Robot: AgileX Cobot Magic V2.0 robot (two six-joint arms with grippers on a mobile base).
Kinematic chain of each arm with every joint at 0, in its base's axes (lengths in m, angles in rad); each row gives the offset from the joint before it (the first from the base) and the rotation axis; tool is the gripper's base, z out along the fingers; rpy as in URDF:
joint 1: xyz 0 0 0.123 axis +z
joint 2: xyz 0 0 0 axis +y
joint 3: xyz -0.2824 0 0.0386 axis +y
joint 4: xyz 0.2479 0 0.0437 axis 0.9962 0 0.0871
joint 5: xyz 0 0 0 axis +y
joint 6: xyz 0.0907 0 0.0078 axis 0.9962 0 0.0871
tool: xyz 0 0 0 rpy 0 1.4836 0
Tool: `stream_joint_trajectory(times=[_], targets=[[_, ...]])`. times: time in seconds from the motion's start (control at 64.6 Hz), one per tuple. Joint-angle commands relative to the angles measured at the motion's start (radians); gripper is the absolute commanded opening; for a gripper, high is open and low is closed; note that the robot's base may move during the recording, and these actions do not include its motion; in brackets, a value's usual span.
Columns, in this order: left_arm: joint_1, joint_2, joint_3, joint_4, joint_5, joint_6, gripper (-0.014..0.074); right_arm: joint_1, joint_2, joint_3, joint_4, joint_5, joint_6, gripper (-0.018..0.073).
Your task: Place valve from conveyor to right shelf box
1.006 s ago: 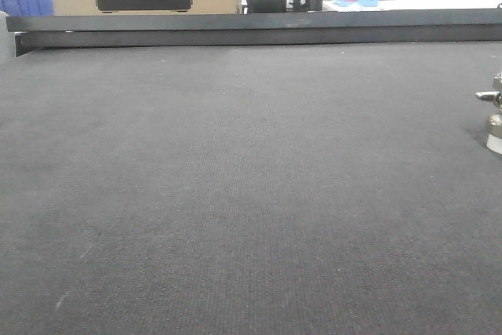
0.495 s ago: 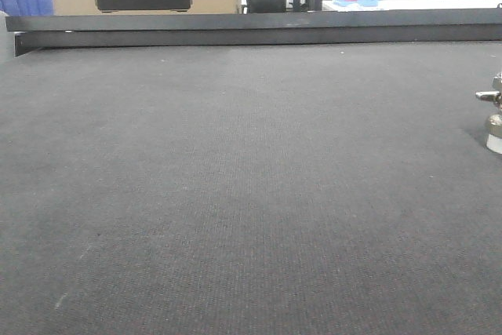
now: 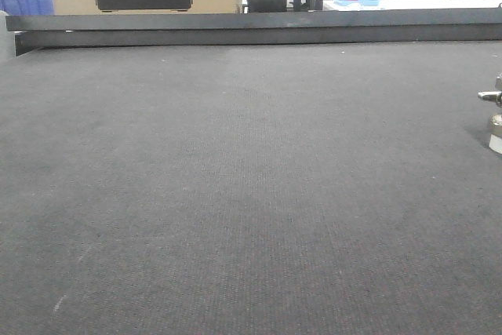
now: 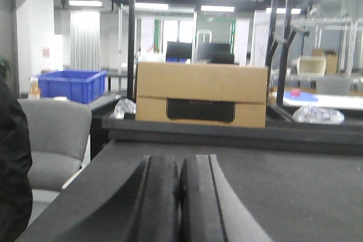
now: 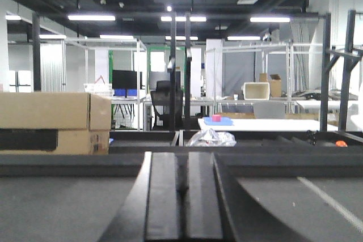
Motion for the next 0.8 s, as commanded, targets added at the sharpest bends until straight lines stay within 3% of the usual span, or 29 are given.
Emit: stream_joint_trajectory(times=[0.0, 0.108, 0.248, 0.309, 0.511, 0.604, 0.789], targets=[[0.003, 0.092, -0.092, 0.008, 0.071, -0.003, 0.0227, -0.001, 0.053, -0.093, 0.003, 0.078, 0.001, -0.0137], [0.003, 0.198, -0.197, 0.008, 0.116, -0.003, 0.0417, -0.001, 0.148, -0.173, 0.003, 0.088, 0.001, -0.0006], [-0.006, 0.340, -0.316, 0.000, 0.214, -0.003, 0.0553, -0.001, 0.266, -0.222, 0.003, 0.091, 0.001, 0.0360], [-0.032, 0.391, -0.354, -0.025, 0.247, -0.003, 0.0592, -0.001, 0.327, -0.224, 0.003, 0.090, 0.001, 0.0568], [-0.108, 0.523, -0.462, -0.094, 0.355, -0.003, 0.0601, -0.001, 0.473, -0.253, -0.071, 0.108, 0.001, 0.0570], [-0.132, 0.567, -0.510, -0.094, 0.415, -0.003, 0.0601, -0.001, 0.570, -0.362, -0.071, 0.260, 0.001, 0.0570], [-0.155, 0.604, -0.536, -0.094, 0.420, -0.003, 0.0601, 0.002, 0.797, -0.657, -0.071, 0.623, -0.001, 0.0570]])
